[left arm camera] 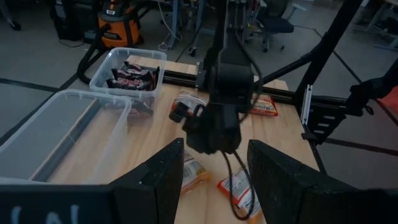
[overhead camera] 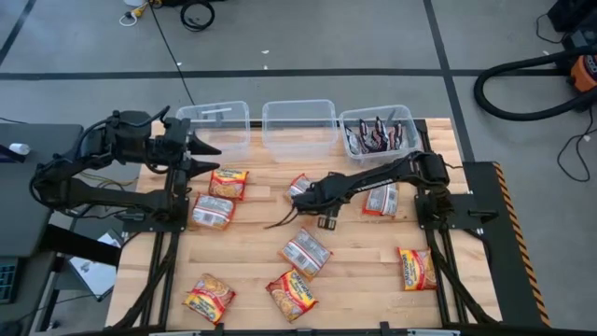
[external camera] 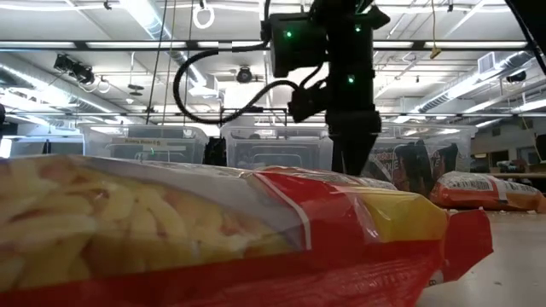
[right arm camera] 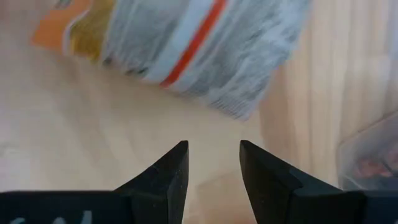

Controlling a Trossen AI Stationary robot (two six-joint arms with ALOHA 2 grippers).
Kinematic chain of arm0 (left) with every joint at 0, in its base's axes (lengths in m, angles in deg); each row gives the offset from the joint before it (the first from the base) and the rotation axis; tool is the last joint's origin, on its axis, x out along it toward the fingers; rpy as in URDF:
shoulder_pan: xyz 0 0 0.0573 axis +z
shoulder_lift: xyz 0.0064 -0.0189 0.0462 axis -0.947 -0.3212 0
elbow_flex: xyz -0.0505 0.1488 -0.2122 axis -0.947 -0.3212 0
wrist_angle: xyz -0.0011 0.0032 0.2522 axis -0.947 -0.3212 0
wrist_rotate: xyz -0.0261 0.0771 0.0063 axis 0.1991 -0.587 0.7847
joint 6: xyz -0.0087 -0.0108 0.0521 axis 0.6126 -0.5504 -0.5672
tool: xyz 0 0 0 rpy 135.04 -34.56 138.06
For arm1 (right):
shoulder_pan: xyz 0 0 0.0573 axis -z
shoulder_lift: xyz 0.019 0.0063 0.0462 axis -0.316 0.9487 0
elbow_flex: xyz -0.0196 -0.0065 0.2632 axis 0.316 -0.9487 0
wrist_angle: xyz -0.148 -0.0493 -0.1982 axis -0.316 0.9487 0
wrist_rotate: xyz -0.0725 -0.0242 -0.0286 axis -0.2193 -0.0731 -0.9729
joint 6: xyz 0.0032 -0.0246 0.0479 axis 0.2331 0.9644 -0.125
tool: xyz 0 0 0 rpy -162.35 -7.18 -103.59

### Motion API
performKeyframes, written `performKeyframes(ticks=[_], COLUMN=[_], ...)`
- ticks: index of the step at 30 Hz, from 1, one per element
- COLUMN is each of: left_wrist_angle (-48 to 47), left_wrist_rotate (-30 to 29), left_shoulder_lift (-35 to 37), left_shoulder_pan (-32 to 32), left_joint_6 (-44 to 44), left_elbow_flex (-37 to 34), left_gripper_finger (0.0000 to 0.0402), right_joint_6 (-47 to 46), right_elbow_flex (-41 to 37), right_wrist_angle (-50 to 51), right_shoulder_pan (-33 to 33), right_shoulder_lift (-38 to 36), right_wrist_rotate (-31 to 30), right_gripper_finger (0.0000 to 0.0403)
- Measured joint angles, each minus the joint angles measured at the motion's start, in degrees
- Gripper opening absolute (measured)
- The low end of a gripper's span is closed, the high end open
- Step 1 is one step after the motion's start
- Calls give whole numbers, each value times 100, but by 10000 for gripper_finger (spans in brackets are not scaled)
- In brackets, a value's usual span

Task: Sort Maruchan noodles
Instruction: Put the orange noodle pack into the top center transparent bin

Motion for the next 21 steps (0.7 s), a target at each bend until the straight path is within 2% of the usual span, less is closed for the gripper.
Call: performKeyframes(ticks=[3, 6, 12, 16, 21], left_wrist_angle=[-52, -127, -153, -155, -247], left_wrist_rotate=[2, 1, 0, 1, 2], left_shoulder_lift=[2, 4, 4, 2, 71], left_shoulder_pan=[0, 0, 0, 0, 0], left_joint_6=[-2, -4, -33, -31, -31], left_elbow_flex=[0, 0, 0, 0, 0], left_gripper_finger=[180, 180, 180, 180, 180], right_joint_6=[81, 143, 152, -47, -290], right_elbow_flex=[6, 9, 22, 7, 7], right_wrist_angle=[-480, -1418, -3330, -3465, -2638], right_shoulder_pan=[32, 18, 191, 296, 115], right_shoulder_lift=[-198, -296, -48, 298, 343], right_wrist_rotate=[300, 487, 563, 687, 1691], right_gripper_finger=[149, 148, 148, 145, 145])
